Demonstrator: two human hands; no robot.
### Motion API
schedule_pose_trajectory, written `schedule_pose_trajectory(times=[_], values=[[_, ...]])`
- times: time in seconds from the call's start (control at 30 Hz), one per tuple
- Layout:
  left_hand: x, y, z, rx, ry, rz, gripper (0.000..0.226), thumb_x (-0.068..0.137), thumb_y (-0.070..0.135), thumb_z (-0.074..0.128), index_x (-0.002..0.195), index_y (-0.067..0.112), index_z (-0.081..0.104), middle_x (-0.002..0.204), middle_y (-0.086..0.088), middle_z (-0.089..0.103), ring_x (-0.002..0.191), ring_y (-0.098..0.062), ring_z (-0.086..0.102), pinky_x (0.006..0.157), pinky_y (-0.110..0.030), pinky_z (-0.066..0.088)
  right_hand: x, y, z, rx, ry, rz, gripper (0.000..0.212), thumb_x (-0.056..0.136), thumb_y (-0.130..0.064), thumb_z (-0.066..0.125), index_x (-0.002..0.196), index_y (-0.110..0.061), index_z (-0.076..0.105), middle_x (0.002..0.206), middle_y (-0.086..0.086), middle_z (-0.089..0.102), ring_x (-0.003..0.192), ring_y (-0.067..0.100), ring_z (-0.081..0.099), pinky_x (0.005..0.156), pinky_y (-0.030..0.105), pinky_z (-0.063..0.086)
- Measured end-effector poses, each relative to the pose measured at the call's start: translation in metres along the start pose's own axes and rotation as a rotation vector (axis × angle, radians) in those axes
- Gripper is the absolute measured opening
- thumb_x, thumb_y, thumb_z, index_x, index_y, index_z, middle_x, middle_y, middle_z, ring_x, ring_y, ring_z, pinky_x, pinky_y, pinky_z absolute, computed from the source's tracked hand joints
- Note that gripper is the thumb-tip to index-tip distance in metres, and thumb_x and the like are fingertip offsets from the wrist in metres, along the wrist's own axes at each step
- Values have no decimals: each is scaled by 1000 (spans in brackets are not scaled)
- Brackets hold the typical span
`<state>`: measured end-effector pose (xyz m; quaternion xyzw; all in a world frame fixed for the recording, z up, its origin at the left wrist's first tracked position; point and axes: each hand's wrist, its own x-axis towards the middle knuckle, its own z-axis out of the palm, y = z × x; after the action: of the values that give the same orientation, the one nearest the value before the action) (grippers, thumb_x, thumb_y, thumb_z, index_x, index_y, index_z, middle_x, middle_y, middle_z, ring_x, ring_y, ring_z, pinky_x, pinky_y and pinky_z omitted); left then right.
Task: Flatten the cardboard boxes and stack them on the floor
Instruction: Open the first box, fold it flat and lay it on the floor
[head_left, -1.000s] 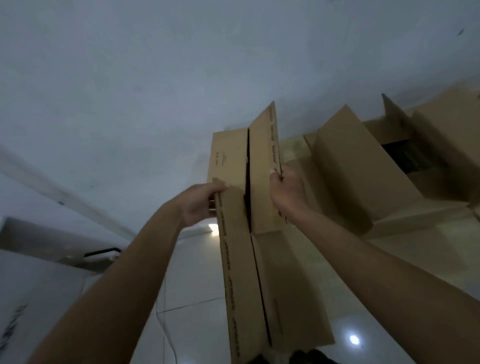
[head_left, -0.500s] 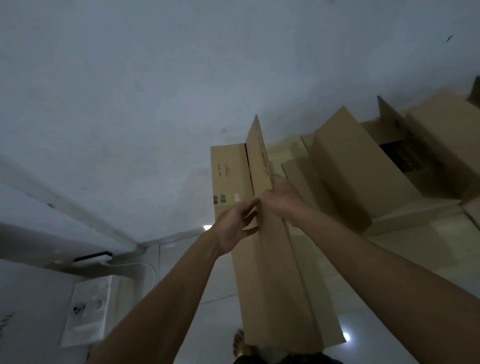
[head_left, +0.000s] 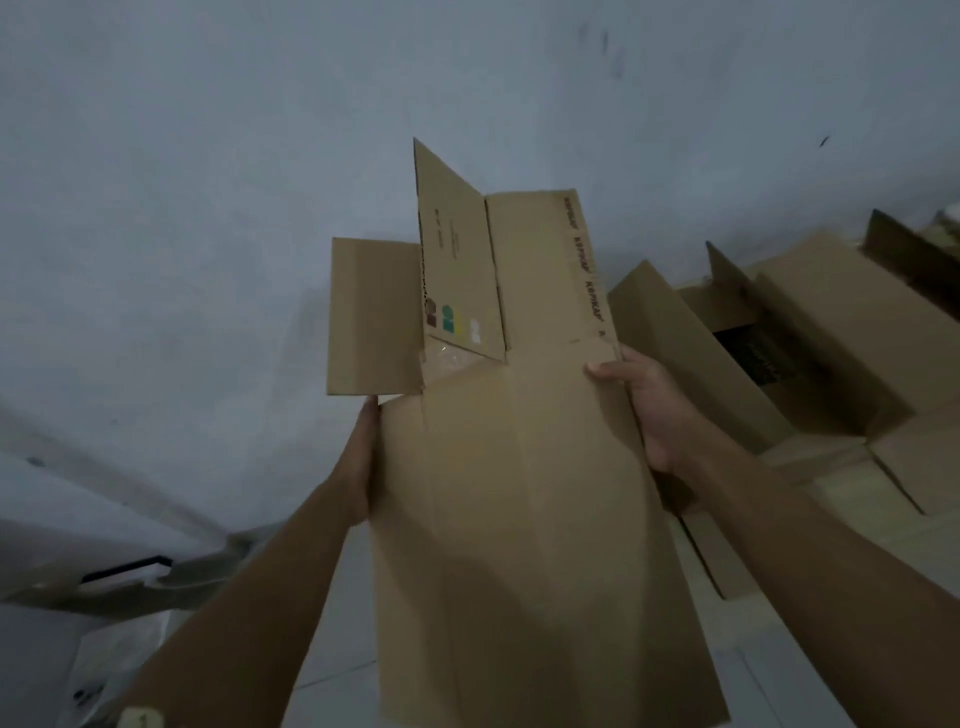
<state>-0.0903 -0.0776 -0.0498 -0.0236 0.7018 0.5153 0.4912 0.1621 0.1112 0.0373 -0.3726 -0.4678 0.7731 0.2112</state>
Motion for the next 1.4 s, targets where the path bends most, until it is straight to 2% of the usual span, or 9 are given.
schedule_pose_trajectory(times=[0.1, 0.23, 0.4, 0.6, 0.7, 0.9, 1.0, 1.17, 1.4], values=[[10, 8, -16, -19, -101, -106, 105, 43, 93, 65, 133, 39, 58, 136, -1, 58, 125, -30, 53, 109, -53, 35, 4, 3, -5, 19, 36, 3, 34, 89, -10, 59, 121, -14, 67, 110, 18, 70, 92, 33, 65, 86, 48, 51], [3, 6, -21, 71, -156, -60, 76, 66, 68, 75, 127, 23, 66, 123, -9, 68, 114, -32, 63, 100, -50, 46, 9, 10, -13, -156, 203, -32, 25, 92, -11, 58, 111, -21, 70, 103, 9, 74, 87, 26, 68, 76, 37, 54], [-2, -1, -20, 144, 35, 12, 76, 64, 62, 79, 118, 10, 67, 110, -13, 72, 102, -33, 66, 92, -48, 51, 24, 40, -21, -469, 301, -20, 24, 96, -26, 53, 119, -26, 59, 113, -1, 65, 94, 16, 61, 71, 29, 48], [-3, -32, 13, 162, 186, 8, 69, 74, 49, 80, 120, 1, 63, 110, -18, 68, 94, -37, 66, 87, -52, 54, 47, 70, -30, -801, 390, 140, 44, 95, -30, 51, 137, -19, 48, 127, 8, 60, 110, 30, 60, 91, 39, 50], [2, -46, 31, 159, 212, -13, 58, 81, 39, 77, 118, -4, 62, 100, -15, 67, 80, -29, 65, 71, -38, 54, 56, 78, -30, -913, 415, 202, 45, 95, -36, 46, 135, -15, 46, 131, 10, 58, 113, 33, 58, 93, 42, 49], [19, -60, 49, 153, 221, -82, 55, 83, 35, 75, 125, 1, 61, 102, -13, 67, 84, -28, 65, 77, -39, 53, 69, 93, -23, -956, 396, 301, 125, 69, -95, 39, 160, -16, 7, 165, 8, 18, 145, 33, 32, 108, 51, 32], [34, -55, 48, 208, 272, -6, 81, 63, 64, 80, 125, 15, 61, 112, -6, 66, 95, -23, 64, 84, -38, 54, 85, 105, -14, -970, 499, 361, 142, 54, -101, 45, 159, -14, 8, 164, 9, 18, 145, 34, 31, 108, 52, 32], [66, -40, 43, 351, 412, 14, 123, 55, 86, 66, 148, 11, 36, 148, -9, 45, 132, -30, 46, 108, -44, 38, 120, 124, -17, -918, 662, 404, 98, 76, -79, 56, 144, -11, 38, 146, 14, 47, 128, 35, 51, 102, 48, 42], [115, -41, 25, 302, 433, -37, 86, 70, 67, 72, 125, 3, 60, 126, -13, 62, 112, -33, 58, 98, -44, 48, 135, 148, -34, -855, 743, 398, 77, 76, -70, 64, 130, -16, 56, 135, 12, 57, 124, 34, 55, 103, 46, 43]])
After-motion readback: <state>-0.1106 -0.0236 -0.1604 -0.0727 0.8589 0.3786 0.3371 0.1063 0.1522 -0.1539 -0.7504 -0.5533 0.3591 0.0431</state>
